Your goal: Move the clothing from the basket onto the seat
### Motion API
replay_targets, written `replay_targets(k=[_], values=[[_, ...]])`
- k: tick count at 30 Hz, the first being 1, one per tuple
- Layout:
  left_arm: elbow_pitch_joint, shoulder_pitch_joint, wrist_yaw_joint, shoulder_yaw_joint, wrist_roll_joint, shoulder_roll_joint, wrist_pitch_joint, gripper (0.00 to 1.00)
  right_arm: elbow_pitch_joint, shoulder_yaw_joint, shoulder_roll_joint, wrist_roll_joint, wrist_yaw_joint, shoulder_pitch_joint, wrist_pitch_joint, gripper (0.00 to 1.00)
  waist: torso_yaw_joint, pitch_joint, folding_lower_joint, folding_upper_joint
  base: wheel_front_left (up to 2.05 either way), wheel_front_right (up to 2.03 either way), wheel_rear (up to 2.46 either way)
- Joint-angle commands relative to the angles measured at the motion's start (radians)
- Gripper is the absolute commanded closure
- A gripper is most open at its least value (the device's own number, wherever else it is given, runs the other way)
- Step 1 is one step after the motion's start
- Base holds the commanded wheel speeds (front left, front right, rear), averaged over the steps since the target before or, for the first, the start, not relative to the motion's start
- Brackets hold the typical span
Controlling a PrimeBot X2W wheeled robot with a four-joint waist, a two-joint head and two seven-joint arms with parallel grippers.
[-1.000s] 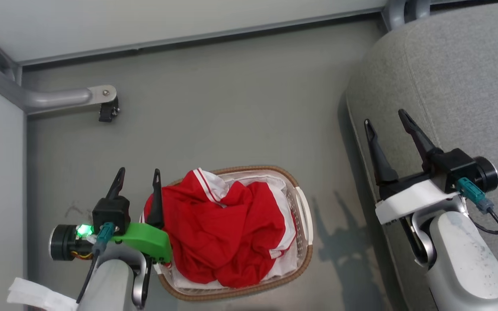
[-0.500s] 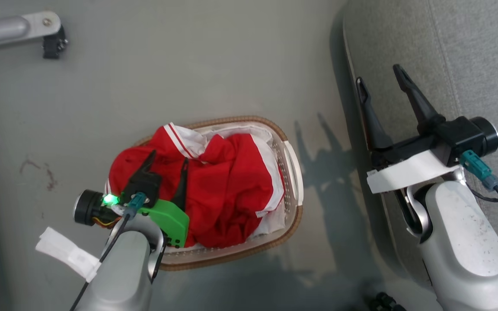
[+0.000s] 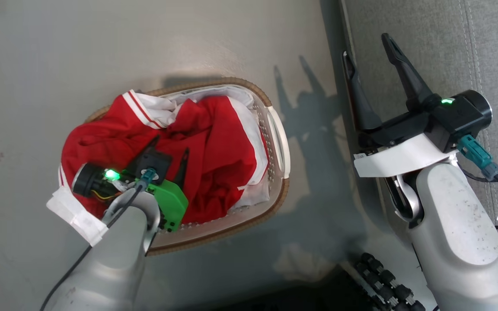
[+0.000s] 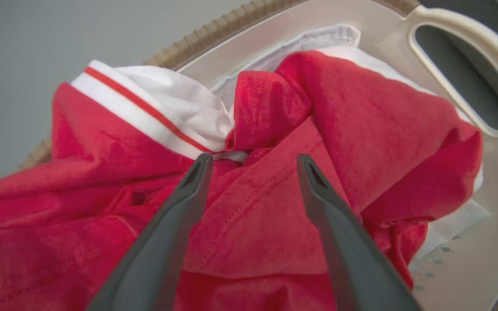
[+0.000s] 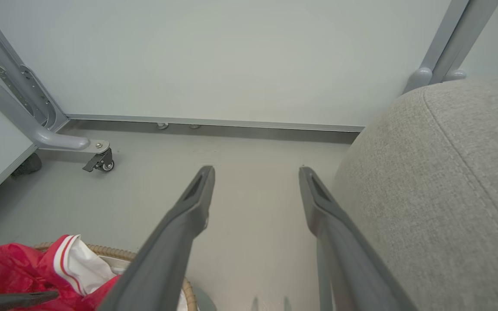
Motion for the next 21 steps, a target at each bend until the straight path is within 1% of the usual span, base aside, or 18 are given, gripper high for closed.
replay_targets(k=[1,10,12,13,18,21], values=[[0.025,-0.031,-0.001,0.0,0.001,0.011,0.001,0.0,-0.005,0.004,0.005,0.006,-0.001,-0.013,-0.002,0.0,-0.032,0.042,-0.0001,-0.0001,0.0,0.0,0.0],[0.227,-0.094,-0.005,-0.019,-0.022,0.008,0.001,0.0,0.006,0.026,0.013,0.018,-0.001,-0.005,-0.002,0.0,-0.047,0.057,-0.0001,-0.0001,0.0,0.0,0.0],[0.272,-0.104,-0.007,-0.018,-0.039,0.004,0.018,0.0,0.012,0.032,0.014,0.02,-0.001,-0.008,-0.002,0.0,-0.049,0.05,-0.0001,-0.0001,0.0,0.0,0.0],[0.284,-0.104,-0.006,-0.025,-0.04,0.001,0.026,1.0,0.014,0.034,0.015,0.024,-0.001,-0.01,-0.002,0.0,-0.051,0.044,-0.0001,-0.0001,0.0,0.0,0.0],[0.309,-0.078,-0.008,-0.031,-0.07,-0.004,0.028,1.0,0.024,0.042,0.016,0.033,-0.001,-0.011,-0.002,0.0,-0.056,-0.001,-0.0001,-0.0001,0.0,0.0,0.0],[0.314,-0.047,-0.008,-0.034,-0.1,-0.01,0.018,1.0,0.034,0.041,0.017,0.034,-0.001,0.006,-0.002,0.0,-0.055,-0.047,-0.0001,-0.0001,0.0,0.0,0.0]])
